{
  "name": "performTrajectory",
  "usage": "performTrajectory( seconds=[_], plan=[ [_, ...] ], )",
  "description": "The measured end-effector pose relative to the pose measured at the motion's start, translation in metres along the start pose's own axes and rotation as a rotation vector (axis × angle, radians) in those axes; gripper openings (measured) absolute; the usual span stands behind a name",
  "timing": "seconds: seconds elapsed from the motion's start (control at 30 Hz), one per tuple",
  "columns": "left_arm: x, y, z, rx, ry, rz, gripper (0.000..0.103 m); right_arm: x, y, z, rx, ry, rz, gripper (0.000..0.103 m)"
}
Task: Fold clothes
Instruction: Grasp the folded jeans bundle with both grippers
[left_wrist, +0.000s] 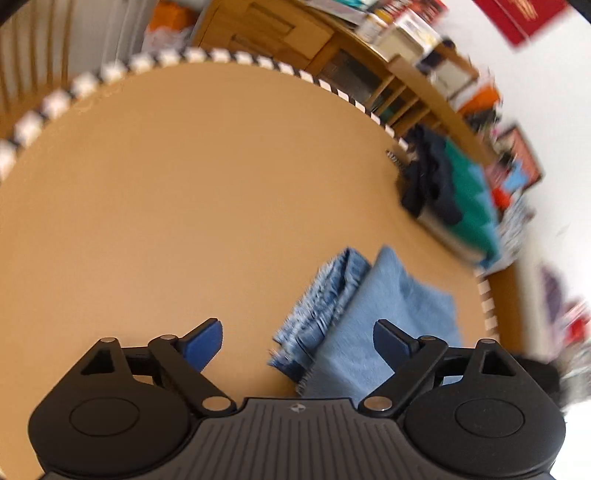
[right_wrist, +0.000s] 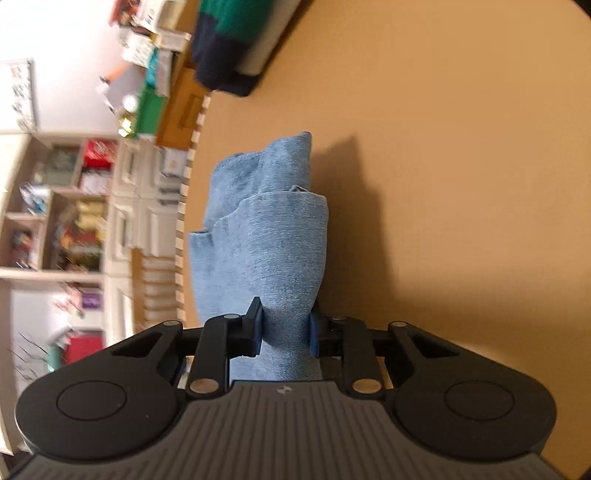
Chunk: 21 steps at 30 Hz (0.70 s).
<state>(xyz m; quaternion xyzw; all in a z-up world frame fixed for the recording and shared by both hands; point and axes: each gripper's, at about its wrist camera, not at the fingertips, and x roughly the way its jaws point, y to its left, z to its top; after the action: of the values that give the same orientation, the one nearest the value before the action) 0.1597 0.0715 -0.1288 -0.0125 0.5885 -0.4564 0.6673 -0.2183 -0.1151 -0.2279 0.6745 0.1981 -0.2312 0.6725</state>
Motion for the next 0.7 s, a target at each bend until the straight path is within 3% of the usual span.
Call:
performTrajectory(
  seconds=[0.1,0.33,0.47,0.6,0.7],
  plan=[
    [0.012,0.003,-0.011,-0.068,0.035,-0.095,0.091,-0.017,-0.009,0.034,-0.052,0.067,-0.102,0.026],
    [0.072,-0.032,-0.032,-0.046,0.126,-0.154,0.091,-0.020,0.003,0.071,-0.192,0.243,-0.198,0.032],
    [0.100,-0.042,-0.027,-0.007,0.162,-0.137,0.094,-0.022,0.007,0.071,-0.232,0.269,-0.210,0.032],
    [0.114,-0.048,-0.018,0.022,0.177,-0.166,0.098,-0.026,-0.001,0.072,-0.189,0.294,-0.184,0.031],
    [0.123,-0.063,-0.014,0.108,0.231,-0.132,0.103,-0.025,-0.005,0.076,-0.169,0.306,-0.173,0.032]
  ],
)
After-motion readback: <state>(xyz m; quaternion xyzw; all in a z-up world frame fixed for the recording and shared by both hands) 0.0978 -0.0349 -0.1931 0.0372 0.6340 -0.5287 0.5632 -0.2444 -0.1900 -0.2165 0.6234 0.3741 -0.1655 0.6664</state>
